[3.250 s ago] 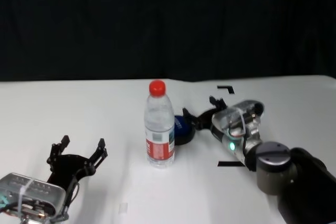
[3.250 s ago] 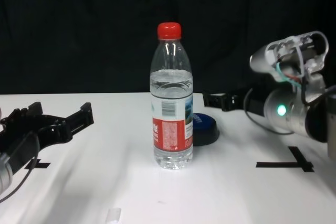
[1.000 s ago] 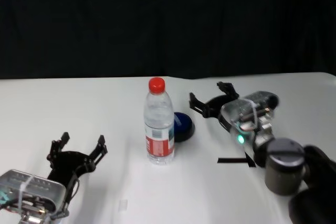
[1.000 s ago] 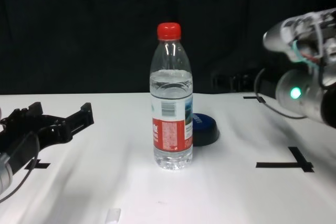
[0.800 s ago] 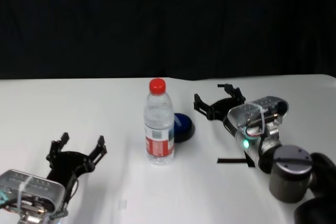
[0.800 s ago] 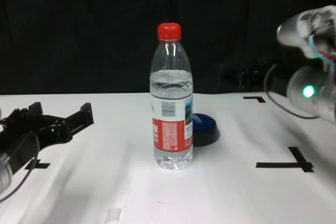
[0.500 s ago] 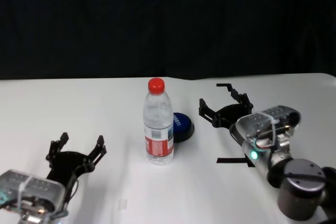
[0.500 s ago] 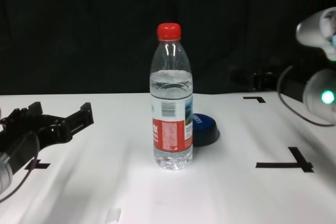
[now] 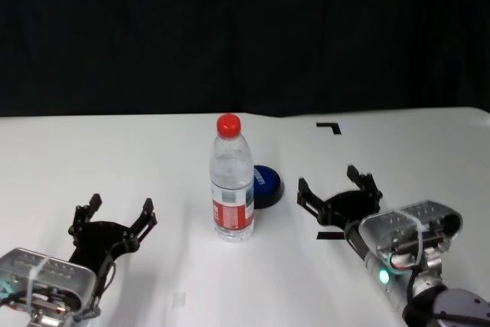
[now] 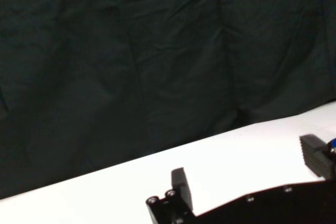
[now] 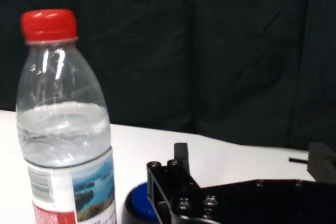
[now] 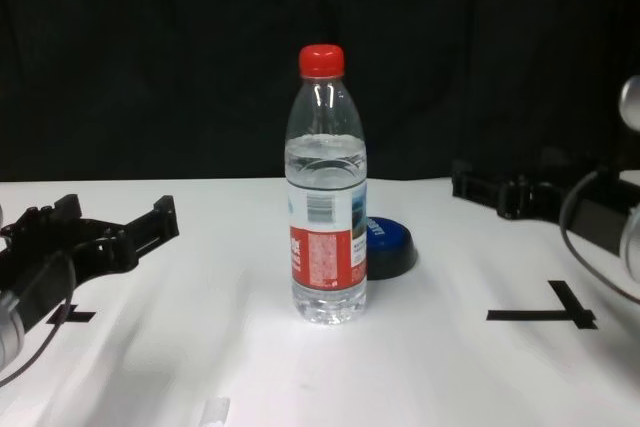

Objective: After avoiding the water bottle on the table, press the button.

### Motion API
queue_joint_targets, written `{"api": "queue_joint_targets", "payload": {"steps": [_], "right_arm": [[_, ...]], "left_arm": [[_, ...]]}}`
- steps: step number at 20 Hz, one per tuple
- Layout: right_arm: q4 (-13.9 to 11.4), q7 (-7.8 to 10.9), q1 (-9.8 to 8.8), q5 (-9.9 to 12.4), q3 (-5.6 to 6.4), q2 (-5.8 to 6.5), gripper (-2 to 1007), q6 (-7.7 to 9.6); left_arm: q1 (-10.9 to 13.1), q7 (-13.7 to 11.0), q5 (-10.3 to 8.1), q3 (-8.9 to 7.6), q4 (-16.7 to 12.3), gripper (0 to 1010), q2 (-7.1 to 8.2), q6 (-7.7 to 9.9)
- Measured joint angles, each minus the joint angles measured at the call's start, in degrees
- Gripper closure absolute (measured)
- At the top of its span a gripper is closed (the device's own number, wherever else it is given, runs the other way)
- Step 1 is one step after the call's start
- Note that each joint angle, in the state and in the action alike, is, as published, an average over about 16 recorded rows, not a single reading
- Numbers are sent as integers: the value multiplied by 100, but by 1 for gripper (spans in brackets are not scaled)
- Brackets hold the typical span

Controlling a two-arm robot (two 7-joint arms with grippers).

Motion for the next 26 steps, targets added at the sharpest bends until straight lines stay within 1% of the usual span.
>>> {"api": "queue_joint_targets", "payload": {"steps": [3,6,11,14,18,26], "right_arm": [[-215,-10,-270,10,-23,-4,2,38],[-363,-7,-491,14,-61,-6,2,72],[-501,13,-735,-7,-149,2,2,122],[-544,20,-822,-28,-195,8,2,146],[-573,21,-884,-51,-233,11,2,164],[-580,23,-898,-70,-249,14,2,167]], "left_arm": [[0,0,0,0,0,1,0,0],[0,0,0,0,0,1,0,0],[0,0,0,0,0,1,0,0],[0,0,0,0,0,1,0,0],[0,0,0,0,0,1,0,0],[0,0,0,0,0,1,0,0]]}}
